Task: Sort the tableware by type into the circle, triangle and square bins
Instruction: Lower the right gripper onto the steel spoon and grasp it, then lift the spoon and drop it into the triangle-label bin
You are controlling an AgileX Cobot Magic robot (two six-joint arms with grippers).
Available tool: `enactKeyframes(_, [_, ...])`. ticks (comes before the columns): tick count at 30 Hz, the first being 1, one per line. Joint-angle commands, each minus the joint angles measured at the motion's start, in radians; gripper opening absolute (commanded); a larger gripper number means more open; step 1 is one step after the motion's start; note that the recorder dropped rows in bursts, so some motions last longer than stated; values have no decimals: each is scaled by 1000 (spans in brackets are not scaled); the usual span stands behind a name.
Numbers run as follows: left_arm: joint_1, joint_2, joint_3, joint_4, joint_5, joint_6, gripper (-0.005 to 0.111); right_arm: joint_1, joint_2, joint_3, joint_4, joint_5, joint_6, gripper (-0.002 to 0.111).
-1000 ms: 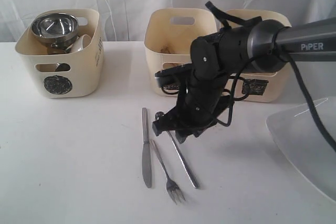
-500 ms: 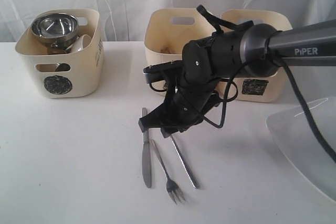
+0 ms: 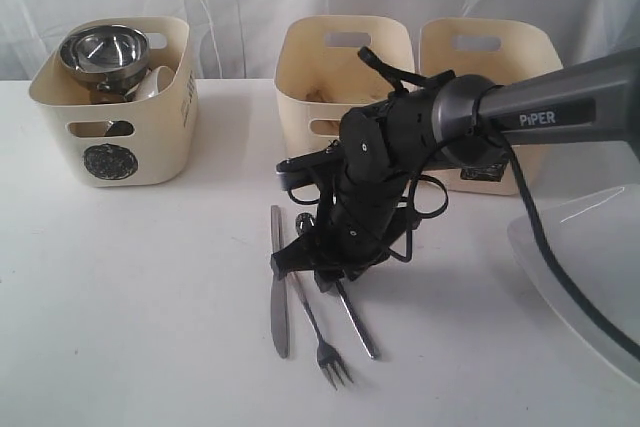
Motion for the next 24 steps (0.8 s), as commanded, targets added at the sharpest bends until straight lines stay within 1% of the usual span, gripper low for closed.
enactKeyframes(1, [-2,-4,10,-6,16,0,0,2,33,5,0,4,-9,26])
enactKeyframes(5, [-2,-4,10,-6,16,0,0,2,51,5,3,5,-9,0])
enactKeyframes(10, [-2,-4,10,-6,16,0,0,0,28,-11,5,61,-31,0])
enactKeyframes(13, [-2,-4,10,-6,16,0,0,0,-40,-45,3,115,-101,0])
enactKeyframes(15, [-2,-4,10,-6,16,0,0,-4,-105,-79,1,117,-126,0])
enactKeyframes(20, [-2,-4,10,-6,16,0,0,-71,-246,-176,-1,-21,-136,0])
enactKeyframes(24, [-2,-4,10,-6,16,0,0,-156,-306,-188,15,-144,-136,0])
